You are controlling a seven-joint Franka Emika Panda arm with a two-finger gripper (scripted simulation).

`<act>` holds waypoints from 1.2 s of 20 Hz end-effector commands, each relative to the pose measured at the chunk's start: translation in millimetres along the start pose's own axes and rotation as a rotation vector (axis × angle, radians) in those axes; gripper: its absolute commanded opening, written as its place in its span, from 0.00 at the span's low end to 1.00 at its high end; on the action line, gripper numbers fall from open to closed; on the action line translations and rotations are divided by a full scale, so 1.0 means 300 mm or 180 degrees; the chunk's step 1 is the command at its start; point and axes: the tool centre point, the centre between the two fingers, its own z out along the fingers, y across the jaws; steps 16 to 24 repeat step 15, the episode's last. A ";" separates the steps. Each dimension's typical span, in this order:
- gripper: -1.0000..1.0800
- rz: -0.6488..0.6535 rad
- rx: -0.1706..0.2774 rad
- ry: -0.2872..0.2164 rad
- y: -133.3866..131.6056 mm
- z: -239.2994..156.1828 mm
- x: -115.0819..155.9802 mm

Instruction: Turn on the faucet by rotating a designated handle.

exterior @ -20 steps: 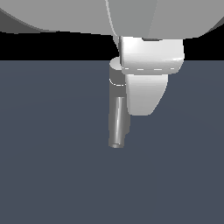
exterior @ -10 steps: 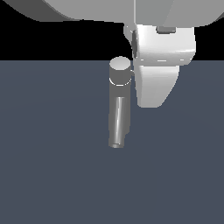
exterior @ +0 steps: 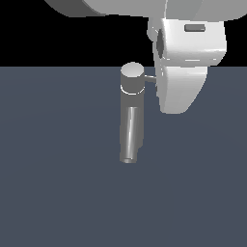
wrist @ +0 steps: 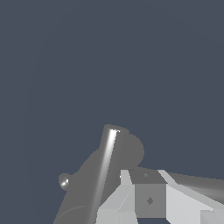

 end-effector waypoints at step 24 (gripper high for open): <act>0.00 0.0110 0.0068 0.0061 -0.236 -0.017 0.082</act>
